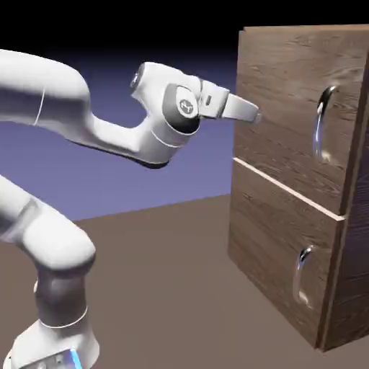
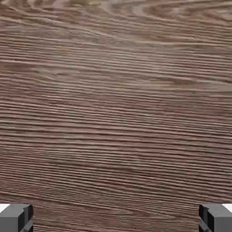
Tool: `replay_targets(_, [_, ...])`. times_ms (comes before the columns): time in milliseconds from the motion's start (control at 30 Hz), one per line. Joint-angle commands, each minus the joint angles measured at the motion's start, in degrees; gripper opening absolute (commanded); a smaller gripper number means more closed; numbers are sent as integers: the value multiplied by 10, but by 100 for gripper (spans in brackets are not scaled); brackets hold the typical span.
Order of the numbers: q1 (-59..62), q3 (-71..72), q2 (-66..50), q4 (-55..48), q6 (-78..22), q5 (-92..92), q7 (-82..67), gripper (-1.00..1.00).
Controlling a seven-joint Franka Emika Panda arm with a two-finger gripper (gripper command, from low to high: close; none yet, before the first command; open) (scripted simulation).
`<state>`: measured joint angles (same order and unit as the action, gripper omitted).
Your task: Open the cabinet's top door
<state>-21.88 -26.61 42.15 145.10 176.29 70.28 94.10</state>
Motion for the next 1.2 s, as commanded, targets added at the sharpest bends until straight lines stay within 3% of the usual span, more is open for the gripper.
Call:
replay_targets(0, [-8,-9,3,-6,1,25,18,0])
replay_targets(1167, [-270,-339,121,-203,29,896,658,0])
